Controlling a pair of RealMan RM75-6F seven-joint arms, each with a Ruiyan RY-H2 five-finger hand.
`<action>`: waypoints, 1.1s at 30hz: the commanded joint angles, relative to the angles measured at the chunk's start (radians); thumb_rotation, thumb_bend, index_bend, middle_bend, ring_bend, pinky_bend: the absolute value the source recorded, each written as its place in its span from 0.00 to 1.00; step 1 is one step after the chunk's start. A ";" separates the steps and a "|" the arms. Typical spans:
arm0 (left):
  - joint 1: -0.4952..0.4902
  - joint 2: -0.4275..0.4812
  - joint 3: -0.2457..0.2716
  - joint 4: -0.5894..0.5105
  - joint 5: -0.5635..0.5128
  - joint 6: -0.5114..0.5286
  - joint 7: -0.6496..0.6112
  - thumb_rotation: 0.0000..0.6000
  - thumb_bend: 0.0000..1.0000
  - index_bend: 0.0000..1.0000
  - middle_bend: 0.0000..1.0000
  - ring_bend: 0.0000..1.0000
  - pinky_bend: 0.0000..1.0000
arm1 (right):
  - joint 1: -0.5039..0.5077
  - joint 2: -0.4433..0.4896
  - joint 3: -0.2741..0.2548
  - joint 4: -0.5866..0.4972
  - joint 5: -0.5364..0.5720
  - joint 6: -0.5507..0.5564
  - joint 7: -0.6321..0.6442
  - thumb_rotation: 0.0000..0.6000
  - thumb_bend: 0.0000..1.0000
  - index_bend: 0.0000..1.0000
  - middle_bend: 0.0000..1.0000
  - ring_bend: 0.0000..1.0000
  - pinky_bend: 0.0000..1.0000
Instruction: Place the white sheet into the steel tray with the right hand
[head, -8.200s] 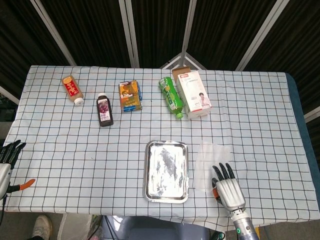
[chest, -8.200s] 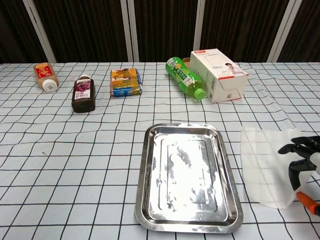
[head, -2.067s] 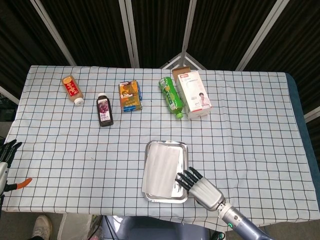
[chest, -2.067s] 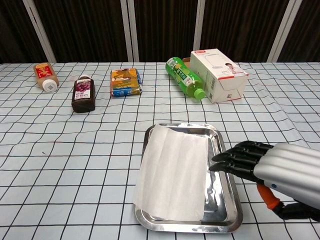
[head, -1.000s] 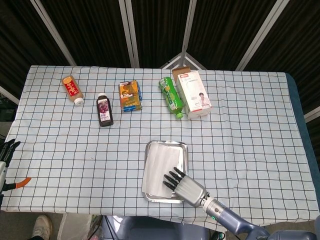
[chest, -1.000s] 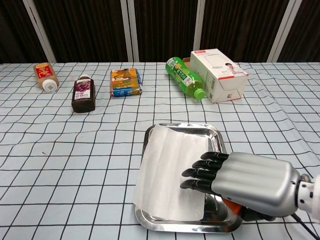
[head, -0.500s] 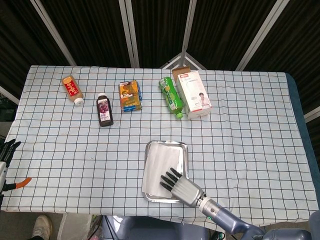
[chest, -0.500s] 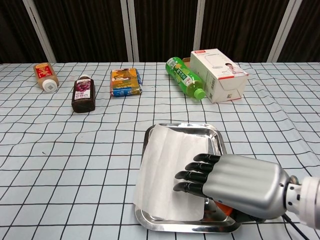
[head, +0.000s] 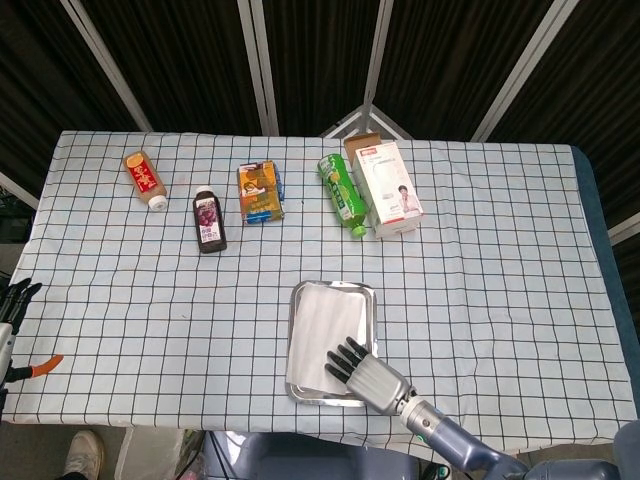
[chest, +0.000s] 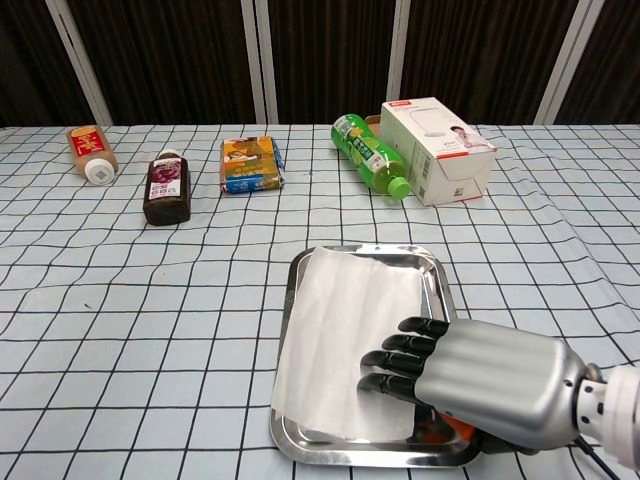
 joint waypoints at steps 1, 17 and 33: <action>0.000 0.000 0.000 0.000 0.000 0.000 0.000 1.00 0.00 0.00 0.00 0.00 0.00 | -0.001 0.003 -0.006 -0.005 0.004 0.005 -0.009 1.00 1.00 0.10 0.05 0.00 0.00; 0.001 0.002 0.001 -0.002 0.003 0.003 -0.003 1.00 0.00 0.00 0.00 0.00 0.00 | 0.006 0.023 -0.025 -0.033 -0.001 0.029 -0.045 1.00 1.00 0.10 0.05 0.00 0.00; 0.000 0.001 0.000 0.001 0.004 0.003 -0.006 1.00 0.00 0.00 0.00 0.00 0.00 | 0.031 0.020 -0.032 -0.002 -0.018 0.021 -0.079 1.00 1.00 0.10 0.05 0.00 0.00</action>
